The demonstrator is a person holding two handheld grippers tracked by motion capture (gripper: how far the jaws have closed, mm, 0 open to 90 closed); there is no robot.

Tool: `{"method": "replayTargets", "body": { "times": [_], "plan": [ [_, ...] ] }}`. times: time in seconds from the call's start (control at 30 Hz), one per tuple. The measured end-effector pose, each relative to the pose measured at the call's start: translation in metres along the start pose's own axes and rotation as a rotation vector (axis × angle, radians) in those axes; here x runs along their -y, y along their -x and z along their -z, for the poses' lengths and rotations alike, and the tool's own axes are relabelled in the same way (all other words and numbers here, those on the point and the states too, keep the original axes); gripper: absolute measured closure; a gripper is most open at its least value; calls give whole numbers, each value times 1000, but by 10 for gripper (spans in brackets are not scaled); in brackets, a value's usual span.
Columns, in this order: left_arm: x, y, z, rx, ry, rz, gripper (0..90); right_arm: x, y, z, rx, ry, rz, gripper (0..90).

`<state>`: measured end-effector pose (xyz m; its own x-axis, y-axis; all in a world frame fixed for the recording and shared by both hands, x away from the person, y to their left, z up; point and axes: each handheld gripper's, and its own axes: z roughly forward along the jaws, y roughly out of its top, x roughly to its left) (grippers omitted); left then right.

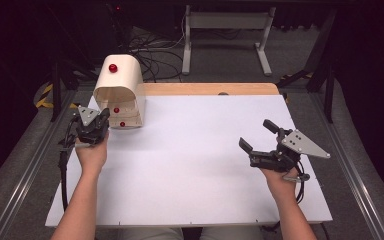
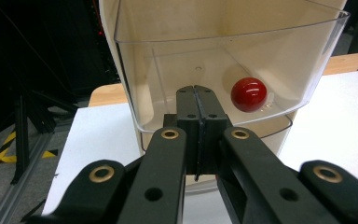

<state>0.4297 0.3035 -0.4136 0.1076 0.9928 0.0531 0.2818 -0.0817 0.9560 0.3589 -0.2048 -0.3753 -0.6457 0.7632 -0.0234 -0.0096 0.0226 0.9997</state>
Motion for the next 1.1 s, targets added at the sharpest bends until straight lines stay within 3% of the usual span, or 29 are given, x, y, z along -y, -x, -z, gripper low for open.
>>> {"method": "replayTargets", "body": {
  "times": [0.6,1.1],
  "plan": [
    [-1,-1,-2,0,-10,7,896,1,0,-1,-2,-4,0,23],
    [2,4,15,29,30,15,773,2,0,1,3,-2,0,23]
  ]
}}
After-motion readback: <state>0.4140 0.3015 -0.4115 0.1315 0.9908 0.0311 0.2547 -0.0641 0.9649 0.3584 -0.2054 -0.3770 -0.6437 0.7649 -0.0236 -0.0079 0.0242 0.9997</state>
